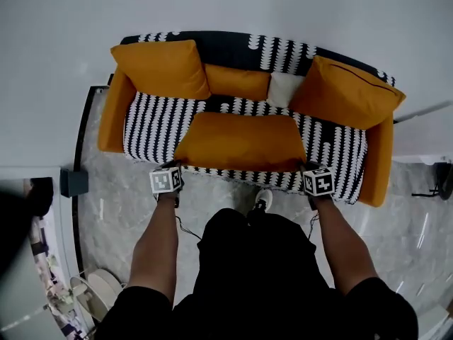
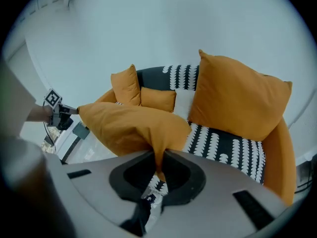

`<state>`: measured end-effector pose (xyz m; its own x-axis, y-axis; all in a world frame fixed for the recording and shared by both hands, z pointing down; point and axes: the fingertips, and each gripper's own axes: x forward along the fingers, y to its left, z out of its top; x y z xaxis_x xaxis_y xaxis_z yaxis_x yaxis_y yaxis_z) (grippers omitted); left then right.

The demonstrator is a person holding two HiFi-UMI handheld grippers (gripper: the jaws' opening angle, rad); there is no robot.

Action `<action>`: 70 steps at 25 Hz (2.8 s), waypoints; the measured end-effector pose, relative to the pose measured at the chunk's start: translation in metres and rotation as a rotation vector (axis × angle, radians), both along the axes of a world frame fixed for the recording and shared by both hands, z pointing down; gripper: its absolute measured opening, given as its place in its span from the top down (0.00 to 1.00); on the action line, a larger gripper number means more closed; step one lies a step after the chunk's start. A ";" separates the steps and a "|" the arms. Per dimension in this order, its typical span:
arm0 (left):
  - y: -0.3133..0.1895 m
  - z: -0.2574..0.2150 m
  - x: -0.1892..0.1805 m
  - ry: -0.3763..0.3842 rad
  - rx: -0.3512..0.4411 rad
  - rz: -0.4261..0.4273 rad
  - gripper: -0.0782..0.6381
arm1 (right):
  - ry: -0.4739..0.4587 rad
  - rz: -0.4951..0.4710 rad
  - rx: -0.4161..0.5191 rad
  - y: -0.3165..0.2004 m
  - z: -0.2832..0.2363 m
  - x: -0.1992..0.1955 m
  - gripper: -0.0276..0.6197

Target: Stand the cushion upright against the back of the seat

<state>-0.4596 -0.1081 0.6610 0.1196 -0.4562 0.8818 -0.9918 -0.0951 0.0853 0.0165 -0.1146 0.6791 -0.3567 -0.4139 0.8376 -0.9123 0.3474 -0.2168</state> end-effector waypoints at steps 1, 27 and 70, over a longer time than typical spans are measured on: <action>-0.006 -0.005 0.002 0.008 0.014 -0.008 0.82 | -0.013 0.012 0.010 -0.008 -0.006 0.002 0.87; -0.224 -0.076 0.000 0.180 0.161 0.229 0.83 | -0.150 0.398 0.141 -0.158 -0.099 0.002 0.87; -0.434 -0.030 0.046 0.224 0.115 0.335 0.82 | 0.093 0.488 -0.009 -0.360 -0.036 0.046 0.87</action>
